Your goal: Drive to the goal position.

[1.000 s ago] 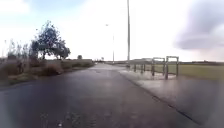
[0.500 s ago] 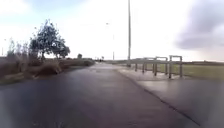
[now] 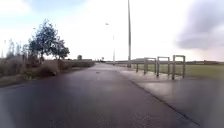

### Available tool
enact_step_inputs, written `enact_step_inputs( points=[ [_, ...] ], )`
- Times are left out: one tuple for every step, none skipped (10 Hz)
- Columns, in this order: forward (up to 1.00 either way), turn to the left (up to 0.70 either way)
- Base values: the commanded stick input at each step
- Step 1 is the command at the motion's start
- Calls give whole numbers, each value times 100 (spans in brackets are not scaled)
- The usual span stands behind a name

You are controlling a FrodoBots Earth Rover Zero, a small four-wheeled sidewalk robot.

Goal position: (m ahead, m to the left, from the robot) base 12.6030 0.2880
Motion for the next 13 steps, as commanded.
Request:
enact_step_inputs(
  points=[
    [45, 0],
    [45, 0],
    [45, 0],
    [45, 0],
    [45, 0],
    [45, 0],
    [45, 0],
    [45, 0],
    [45, 0],
    [45, 0],
    [45, 0],
    [45, 0],
    [45, 0]
  ],
)
